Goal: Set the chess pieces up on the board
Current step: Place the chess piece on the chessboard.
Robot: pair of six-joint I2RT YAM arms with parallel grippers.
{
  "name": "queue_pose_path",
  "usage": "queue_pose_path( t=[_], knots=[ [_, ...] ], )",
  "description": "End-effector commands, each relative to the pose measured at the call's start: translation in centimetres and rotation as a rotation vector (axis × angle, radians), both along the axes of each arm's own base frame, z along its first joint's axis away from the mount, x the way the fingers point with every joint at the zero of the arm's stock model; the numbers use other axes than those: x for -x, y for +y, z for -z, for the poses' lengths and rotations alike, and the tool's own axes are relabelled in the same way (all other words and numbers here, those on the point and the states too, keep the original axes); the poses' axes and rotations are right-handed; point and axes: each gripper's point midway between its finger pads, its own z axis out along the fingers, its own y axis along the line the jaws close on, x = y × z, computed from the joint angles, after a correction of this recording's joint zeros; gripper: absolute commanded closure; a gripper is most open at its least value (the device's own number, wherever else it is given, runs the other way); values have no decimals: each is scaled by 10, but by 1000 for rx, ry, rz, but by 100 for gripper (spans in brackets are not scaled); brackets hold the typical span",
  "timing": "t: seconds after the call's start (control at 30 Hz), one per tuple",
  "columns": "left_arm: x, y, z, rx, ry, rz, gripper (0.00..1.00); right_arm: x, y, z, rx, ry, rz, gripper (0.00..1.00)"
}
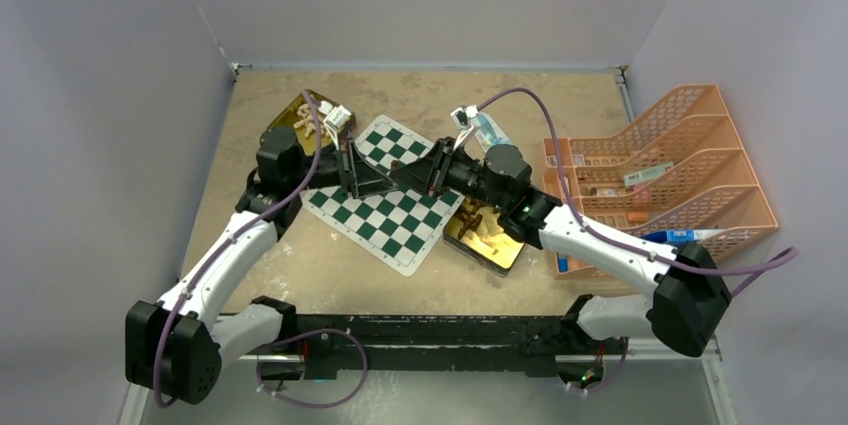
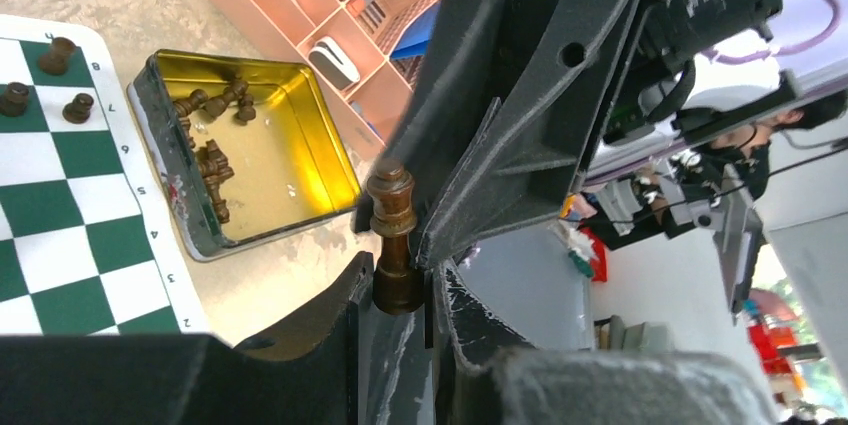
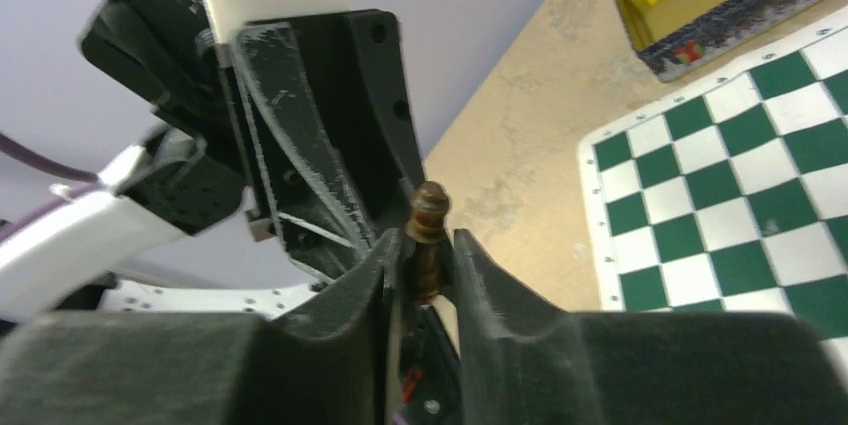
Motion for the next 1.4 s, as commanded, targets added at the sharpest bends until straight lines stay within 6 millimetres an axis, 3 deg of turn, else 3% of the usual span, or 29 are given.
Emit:
queue_pose_path(
  t=[0.0, 0.1, 0.2, 0.37, 0.87, 1.07, 1.37],
  knots=[
    [-3, 8, -6, -97, -255, -26, 96, 21, -3, -45, 19, -163, -98, 65],
    [-2, 14, 0, -159, -387, -32, 97, 28, -1, -45, 98, -211, -165, 54],
    [4, 19, 6, -207, -504, -14, 100, 32, 1, -42, 163, -222, -215, 51],
    [10, 24, 12, -254, -618, 15, 100, 32, 1, -30, 262, -223, -255, 52],
    [27, 25, 19, -247, -785, 90, 100, 31, 13, -28, 309, -219, -332, 55],
    [29, 26, 21, -249, -803, 96, 100, 22, 22, -27, 315, -217, -328, 63],
    [25, 28, 26, -271, -795, 76, 100, 22, 22, -8, 368, -200, -361, 78]
  ],
)
